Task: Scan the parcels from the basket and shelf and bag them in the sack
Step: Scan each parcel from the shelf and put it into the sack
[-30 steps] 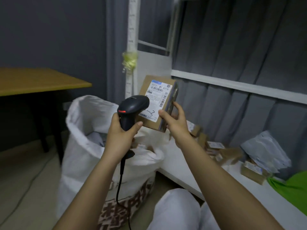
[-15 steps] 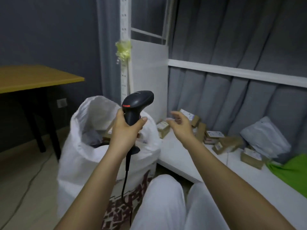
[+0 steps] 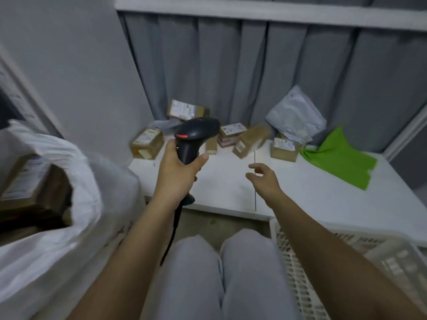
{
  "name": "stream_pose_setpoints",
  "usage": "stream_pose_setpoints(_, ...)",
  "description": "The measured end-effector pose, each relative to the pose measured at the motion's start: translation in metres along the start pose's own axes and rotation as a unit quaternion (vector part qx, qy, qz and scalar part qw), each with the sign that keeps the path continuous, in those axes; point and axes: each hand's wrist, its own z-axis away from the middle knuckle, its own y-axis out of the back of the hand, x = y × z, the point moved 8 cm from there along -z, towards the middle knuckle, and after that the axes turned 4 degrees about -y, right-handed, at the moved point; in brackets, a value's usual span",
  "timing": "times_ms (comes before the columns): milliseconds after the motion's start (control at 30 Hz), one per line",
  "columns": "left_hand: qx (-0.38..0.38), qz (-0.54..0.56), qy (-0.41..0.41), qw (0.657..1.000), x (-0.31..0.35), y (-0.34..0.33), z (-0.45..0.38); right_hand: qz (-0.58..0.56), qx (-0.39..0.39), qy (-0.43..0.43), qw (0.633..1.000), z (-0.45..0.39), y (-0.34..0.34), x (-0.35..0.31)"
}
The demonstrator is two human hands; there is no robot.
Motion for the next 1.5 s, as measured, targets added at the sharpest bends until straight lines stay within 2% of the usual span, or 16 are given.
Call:
stream_pose_setpoints(267, -0.024, -0.014, 0.087, 0.996, -0.121, -0.077, -0.092, 0.054, 0.031, -0.078, 0.995, -0.132, -0.023, 0.075)
stream_pose_setpoints(400, -0.005, -0.014, 0.11, 0.994, -0.172, -0.115, -0.148, 0.102, 0.08, -0.046, 0.99, -0.214, -0.033, 0.074)
stream_pose_setpoints(467, -0.002, -0.009, 0.114, 0.993, -0.194, -0.132, -0.175, 0.181, 0.125, 0.014, 0.976, -0.252, -0.038, 0.058)
stream_pose_setpoints(500, -0.005, -0.008, 0.114, 0.993, -0.205, -0.14, -0.188, 0.266, 0.143, 0.069, 0.951, -0.269, -0.043, 0.044)
stream_pose_setpoints(567, -0.013, -0.003, 0.113, 0.993, -0.224, -0.154, -0.207, 0.482, 0.129, 0.17, 0.849, -0.303, -0.063, 0.024)
stream_pose_setpoints(633, -0.018, 0.002, 0.112, 0.994, -0.24, -0.163, -0.221, 0.628, 0.07, 0.199, 0.749, -0.333, -0.077, 0.018)
stream_pose_setpoints(667, -0.02, 0.003, 0.113, 0.993, -0.246, -0.167, -0.225, 0.667, 0.05, 0.198, 0.717, -0.343, -0.079, 0.017)
stream_pose_setpoints(733, -0.02, 0.007, 0.114, 0.993, -0.254, -0.172, -0.231, 0.7, 0.03, 0.199, 0.685, -0.353, -0.08, 0.016)
stream_pose_setpoints(800, -0.018, 0.008, 0.115, 0.993, -0.257, -0.172, -0.231, 0.704, 0.031, 0.215, 0.677, -0.353, -0.081, 0.015)
stream_pose_setpoints(900, -0.014, 0.022, 0.118, 0.993, -0.25, -0.165, -0.223, 0.68, 0.039, 0.224, 0.697, -0.338, -0.075, 0.014)
stream_pose_setpoints(967, -0.009, 0.032, 0.122, 0.992, -0.239, -0.157, -0.215, 0.626, 0.076, 0.244, 0.737, -0.317, -0.063, 0.004)
stream_pose_setpoints(1100, 0.02, 0.051, 0.105, 0.993, -0.199, -0.129, -0.19, 0.323, 0.102, 0.224, 0.914, -0.245, -0.027, -0.03)
stream_pose_setpoints(1200, 0.051, 0.071, 0.093, 0.992, -0.163, -0.101, -0.163, 0.075, 0.063, 0.139, 0.985, -0.186, -0.012, -0.042)
stream_pose_setpoints(1267, 0.074, 0.086, 0.094, 0.989, -0.143, -0.081, -0.142, -0.105, 0.045, 0.071, 0.991, -0.149, -0.007, -0.042)
stream_pose_setpoints(1333, 0.098, 0.106, 0.1, 0.984, -0.128, -0.063, -0.121, -0.223, 0.031, 0.006, 0.974, -0.117, -0.008, -0.039)
stream_pose_setpoints(1500, 0.145, 0.154, 0.127, 0.969, -0.116, -0.029, -0.073, -0.342, 0.045, -0.064, 0.936, -0.056, -0.01, -0.037)
